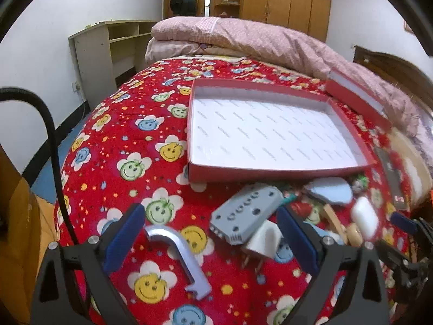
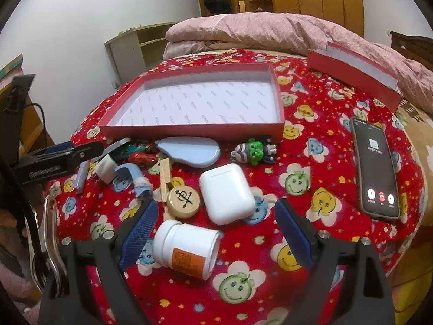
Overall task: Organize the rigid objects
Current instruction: 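Close left gripper on lavender curved piece while right gripper grasps white pill bottle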
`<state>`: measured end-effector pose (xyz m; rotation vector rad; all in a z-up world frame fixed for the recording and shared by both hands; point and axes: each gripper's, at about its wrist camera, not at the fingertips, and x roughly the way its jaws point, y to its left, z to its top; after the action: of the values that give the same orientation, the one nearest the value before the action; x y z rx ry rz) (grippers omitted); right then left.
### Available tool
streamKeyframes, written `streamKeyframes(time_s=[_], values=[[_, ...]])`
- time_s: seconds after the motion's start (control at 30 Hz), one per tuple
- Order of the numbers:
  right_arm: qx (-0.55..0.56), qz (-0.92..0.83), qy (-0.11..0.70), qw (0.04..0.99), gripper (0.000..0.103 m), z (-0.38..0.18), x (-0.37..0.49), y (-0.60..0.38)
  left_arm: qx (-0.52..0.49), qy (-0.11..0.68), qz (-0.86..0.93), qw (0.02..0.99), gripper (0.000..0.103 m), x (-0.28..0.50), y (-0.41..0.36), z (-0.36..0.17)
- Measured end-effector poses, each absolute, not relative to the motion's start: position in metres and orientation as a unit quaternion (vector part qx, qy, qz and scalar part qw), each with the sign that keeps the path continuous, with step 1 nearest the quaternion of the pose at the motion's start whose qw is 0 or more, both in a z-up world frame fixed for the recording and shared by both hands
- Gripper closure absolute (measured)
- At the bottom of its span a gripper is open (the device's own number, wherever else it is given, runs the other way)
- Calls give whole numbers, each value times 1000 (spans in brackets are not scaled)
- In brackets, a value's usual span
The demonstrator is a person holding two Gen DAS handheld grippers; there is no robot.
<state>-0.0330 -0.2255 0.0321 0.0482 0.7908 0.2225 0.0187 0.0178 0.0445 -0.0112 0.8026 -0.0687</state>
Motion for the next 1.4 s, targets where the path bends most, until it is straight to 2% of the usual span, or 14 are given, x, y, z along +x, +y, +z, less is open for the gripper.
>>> streamKeyframes(time_s=[0.37,0.43,0.6,0.67,0.73,0.8,0.83,0.93,1.1,1.4], values=[[23,103,386,917,13,26,-34,-229,-9,396,2,918,8,-15,62,40],[22,103,385,917,14,27,-36,-229,-12,400,-4,916,12,-21,64,35],[16,107,384,917,16,33,-47,-229,3,409,-20,912,13,-19,51,24],[13,110,383,917,16,35,-52,-228,0,413,-26,910,18,-18,47,20],[9,113,384,916,16,35,-58,-227,0,422,-28,906,37,-17,44,13],[2,114,386,916,17,34,-61,-226,9,415,-21,910,44,-19,41,12],[-2,114,386,915,17,33,-62,-224,12,412,-24,911,53,-20,40,12],[-3,116,391,913,20,30,-60,-222,6,411,-36,911,65,-22,39,13],[0,127,394,910,21,26,-60,-214,-8,409,-35,912,70,-22,44,14],[-3,137,406,904,21,21,-67,-206,0,397,-37,917,71,-22,42,12]])
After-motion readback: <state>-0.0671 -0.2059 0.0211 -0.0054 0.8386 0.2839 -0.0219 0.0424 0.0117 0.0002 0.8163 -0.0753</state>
